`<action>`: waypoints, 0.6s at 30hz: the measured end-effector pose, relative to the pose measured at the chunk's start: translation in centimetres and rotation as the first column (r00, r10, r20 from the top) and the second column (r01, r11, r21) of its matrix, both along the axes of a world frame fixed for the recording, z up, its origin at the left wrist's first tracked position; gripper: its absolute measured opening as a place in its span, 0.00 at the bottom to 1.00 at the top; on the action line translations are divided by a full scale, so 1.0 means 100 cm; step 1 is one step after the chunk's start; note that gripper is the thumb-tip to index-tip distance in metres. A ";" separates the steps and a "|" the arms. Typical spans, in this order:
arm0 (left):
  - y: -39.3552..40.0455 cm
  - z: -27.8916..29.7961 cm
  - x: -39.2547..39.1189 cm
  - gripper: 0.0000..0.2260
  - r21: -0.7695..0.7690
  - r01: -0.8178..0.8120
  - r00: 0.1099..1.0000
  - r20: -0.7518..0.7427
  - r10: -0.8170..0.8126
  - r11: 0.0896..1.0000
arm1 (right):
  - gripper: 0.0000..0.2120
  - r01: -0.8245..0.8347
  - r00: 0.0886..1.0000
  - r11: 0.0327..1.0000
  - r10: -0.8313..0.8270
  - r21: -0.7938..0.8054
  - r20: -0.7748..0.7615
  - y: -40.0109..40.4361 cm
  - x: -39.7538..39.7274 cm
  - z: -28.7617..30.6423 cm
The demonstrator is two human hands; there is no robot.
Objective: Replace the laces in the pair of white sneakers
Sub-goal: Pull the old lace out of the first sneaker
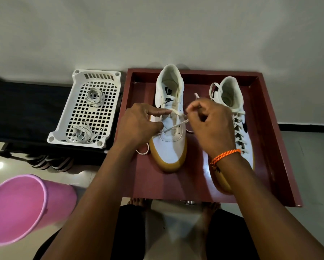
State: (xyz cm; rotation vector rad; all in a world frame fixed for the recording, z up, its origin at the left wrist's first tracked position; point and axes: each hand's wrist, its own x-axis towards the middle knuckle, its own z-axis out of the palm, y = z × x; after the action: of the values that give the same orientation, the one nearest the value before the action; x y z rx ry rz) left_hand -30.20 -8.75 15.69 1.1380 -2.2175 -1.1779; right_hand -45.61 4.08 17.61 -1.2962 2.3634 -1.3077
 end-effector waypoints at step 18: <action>0.002 0.001 -0.001 0.20 0.024 -0.028 1.000 0.012 0.028 0.999 | 0.05 -0.028 0.989 0.984 0.053 0.174 -0.139 -0.002 0.008 -0.007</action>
State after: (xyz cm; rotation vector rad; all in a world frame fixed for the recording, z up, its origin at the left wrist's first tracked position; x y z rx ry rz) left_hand -30.31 -8.56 15.82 1.1848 -2.1947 -1.1921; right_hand -44.79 3.89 16.93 -1.4202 2.4665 -1.0043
